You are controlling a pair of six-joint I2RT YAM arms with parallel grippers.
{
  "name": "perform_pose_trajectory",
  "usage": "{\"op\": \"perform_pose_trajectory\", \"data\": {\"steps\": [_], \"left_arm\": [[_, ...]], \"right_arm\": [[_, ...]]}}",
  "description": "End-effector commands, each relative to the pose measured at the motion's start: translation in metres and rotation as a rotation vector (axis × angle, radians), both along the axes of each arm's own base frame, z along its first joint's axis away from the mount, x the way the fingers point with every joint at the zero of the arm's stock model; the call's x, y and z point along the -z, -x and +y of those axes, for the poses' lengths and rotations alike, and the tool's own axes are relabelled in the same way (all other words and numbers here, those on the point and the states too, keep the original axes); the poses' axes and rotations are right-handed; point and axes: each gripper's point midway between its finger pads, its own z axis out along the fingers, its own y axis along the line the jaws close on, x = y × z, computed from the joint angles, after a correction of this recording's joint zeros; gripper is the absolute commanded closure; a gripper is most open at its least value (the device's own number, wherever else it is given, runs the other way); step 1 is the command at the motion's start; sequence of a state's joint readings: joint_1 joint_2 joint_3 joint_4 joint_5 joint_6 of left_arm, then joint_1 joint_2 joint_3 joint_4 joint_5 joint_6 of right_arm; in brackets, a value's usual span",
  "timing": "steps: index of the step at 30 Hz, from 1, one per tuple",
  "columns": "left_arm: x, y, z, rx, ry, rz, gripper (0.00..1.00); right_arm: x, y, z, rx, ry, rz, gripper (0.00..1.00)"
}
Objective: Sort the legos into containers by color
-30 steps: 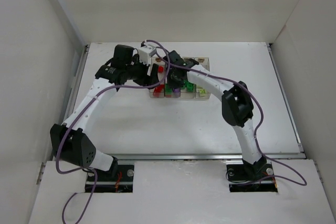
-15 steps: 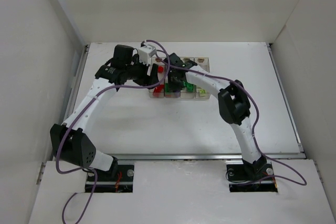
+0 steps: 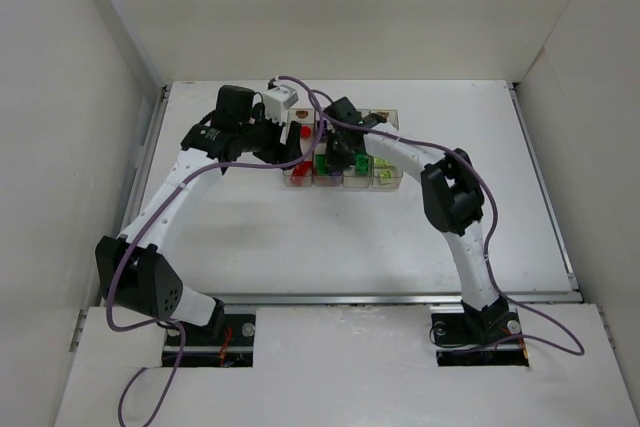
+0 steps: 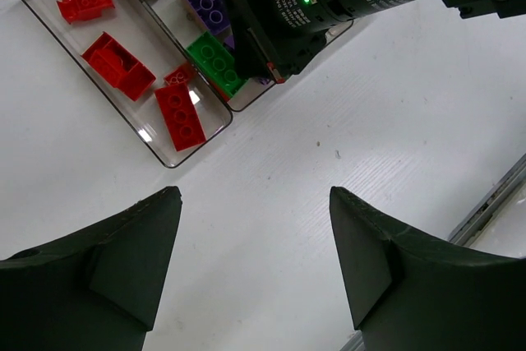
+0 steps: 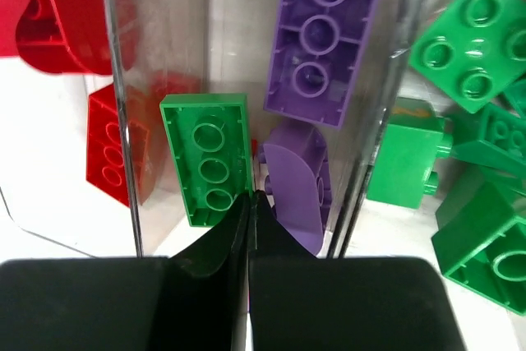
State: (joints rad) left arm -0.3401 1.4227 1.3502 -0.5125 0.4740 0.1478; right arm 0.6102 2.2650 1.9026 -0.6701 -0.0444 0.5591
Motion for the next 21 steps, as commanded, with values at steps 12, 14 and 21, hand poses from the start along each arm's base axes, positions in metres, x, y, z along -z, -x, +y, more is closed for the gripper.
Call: {"op": "perform_pose_trajectory", "data": {"steps": [12,14,21], "left_arm": [[-0.014,0.000,-0.001,0.004,0.019,-0.052,0.30],[-0.012,0.001,0.001,0.025,-0.005,-0.060,0.30],[-0.050,-0.024,0.039,0.010,-0.217,-0.472,0.24]], "right_arm": [[-0.111,-0.031,-0.026,0.168,-0.011,-0.267,1.00],[-0.124,-0.034,-0.030,0.162,-0.062,-0.261,1.00],[-0.197,-0.013,-0.018,-0.028,-0.463,-0.195,1.00]]}}
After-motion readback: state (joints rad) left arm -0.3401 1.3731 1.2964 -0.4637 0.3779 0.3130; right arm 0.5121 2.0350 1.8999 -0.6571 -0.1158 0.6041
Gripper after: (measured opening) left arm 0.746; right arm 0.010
